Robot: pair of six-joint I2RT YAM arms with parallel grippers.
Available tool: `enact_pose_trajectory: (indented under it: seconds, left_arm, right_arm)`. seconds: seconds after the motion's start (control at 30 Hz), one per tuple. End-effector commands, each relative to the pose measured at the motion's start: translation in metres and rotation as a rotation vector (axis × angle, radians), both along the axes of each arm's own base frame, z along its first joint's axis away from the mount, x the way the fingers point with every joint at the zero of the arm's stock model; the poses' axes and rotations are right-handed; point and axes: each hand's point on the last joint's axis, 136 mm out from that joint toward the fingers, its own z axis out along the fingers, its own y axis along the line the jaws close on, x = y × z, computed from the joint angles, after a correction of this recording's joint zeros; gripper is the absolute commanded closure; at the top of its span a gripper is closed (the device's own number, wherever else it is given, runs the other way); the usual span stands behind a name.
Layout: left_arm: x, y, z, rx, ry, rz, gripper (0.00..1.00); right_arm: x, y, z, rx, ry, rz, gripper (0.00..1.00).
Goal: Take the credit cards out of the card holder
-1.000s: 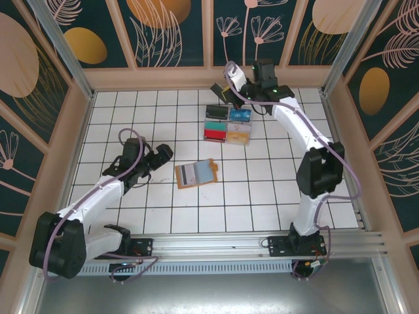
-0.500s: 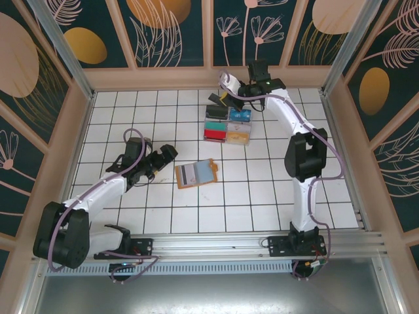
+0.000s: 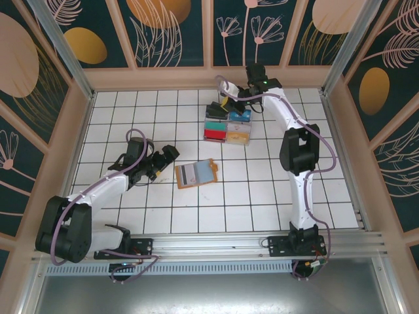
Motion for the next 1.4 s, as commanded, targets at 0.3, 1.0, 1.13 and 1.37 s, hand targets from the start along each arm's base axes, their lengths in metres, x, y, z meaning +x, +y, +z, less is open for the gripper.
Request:
enact_pose_trajectory:
  seconds: [0.3,1.0,1.13,1.37]
  left_arm:
    - [0.001,-0.002,0.016,-0.043,-0.034,0.005,0.01]
    - [-0.002,-0.004,0.010,-0.062,-0.027,0.000,0.01]
    - [-0.002,-0.005,0.010,-0.064,-0.029,-0.003,0.01]
    - [-0.002,-0.004,0.011,-0.056,-0.031,-0.004,0.01]
  right_arm:
    - [0.002,0.005,0.001,0.020,-0.011,0.033,0.92]
    - [0.010,0.011,-0.019,-0.015,0.014,0.005,0.87]
    - [0.014,0.013,-0.021,-0.025,0.010,-0.020,0.84]
    - [0.018,0.016,-0.004,0.014,0.008,-0.046,0.78]
